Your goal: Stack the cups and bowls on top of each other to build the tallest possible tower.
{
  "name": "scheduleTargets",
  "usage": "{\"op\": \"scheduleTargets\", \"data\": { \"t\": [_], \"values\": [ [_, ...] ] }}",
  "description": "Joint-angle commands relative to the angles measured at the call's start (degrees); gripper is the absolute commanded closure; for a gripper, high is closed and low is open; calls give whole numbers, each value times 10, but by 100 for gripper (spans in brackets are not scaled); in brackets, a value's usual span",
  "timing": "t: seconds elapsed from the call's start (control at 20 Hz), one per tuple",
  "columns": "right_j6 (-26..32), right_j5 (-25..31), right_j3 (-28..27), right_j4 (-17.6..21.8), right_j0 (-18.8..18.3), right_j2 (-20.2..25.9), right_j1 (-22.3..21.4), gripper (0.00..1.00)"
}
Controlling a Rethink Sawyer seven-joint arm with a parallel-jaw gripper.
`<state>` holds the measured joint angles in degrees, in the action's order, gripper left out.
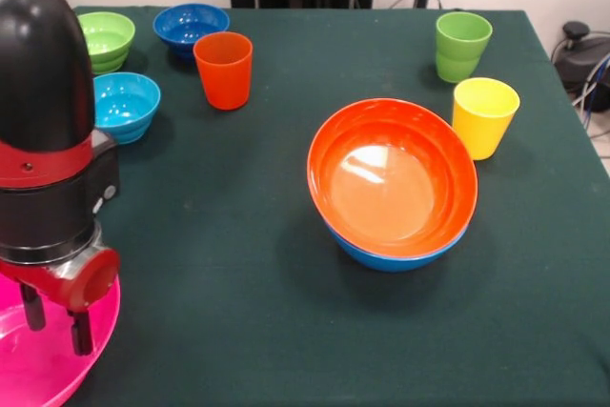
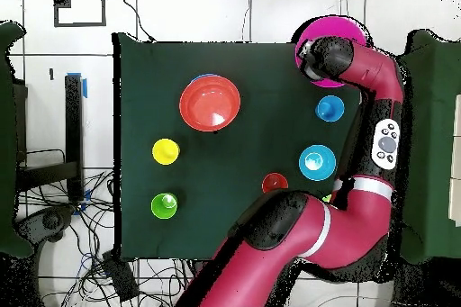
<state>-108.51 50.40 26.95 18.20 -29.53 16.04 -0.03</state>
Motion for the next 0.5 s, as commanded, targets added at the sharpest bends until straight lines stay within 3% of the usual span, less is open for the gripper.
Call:
{"op": "scheduleTargets", "data": {
  "t": [0.05, 0.25, 0.5],
  "values": [
    [-129, -25, 86, -9, 40, -20, -4, 0],
    [-128, -43, 140, -27, 33, -30, -26, 0],
    [-207, -102, 244, -31, 55, -75, -73, 0]
  ]
}}
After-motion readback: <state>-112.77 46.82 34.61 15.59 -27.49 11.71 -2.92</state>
